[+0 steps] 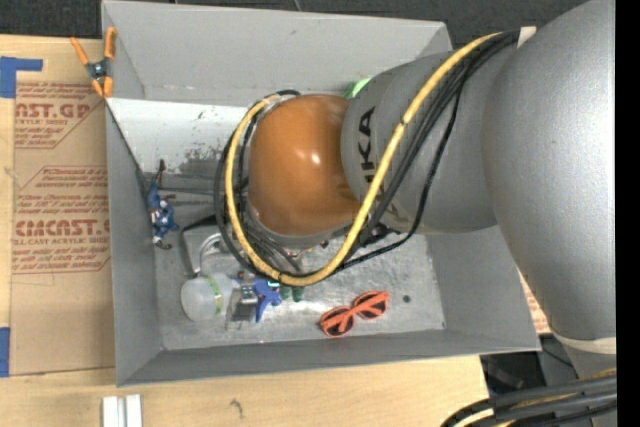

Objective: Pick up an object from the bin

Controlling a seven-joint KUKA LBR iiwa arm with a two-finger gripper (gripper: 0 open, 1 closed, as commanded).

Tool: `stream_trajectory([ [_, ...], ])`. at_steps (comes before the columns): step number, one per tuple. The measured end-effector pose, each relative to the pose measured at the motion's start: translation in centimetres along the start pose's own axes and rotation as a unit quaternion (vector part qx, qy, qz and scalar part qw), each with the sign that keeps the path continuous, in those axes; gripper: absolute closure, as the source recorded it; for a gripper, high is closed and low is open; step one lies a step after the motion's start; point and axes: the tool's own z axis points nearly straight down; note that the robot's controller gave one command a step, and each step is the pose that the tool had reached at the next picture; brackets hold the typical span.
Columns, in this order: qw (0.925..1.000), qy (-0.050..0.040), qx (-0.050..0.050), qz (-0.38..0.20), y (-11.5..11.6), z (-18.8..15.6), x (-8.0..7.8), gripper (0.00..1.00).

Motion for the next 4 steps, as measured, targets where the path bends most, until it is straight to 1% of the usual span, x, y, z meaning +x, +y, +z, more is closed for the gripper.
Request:
stream_trajectory([
  [1,1.0,-0.0033,-0.001,0.001,-0.1,-0.3,-0.2,0.0],
  [2,0.9963,-0.0096,-0.002,-0.085,-2.3,7.7,-0.4,1.0],
  [3,0.9963,-0.0096,-0.002,-0.085,-2.3,7.7,-0.4,1.0],
  [4,0.996,0.0002,0.001,-0.09,-2.5,4.3,0.3,1.0],
])
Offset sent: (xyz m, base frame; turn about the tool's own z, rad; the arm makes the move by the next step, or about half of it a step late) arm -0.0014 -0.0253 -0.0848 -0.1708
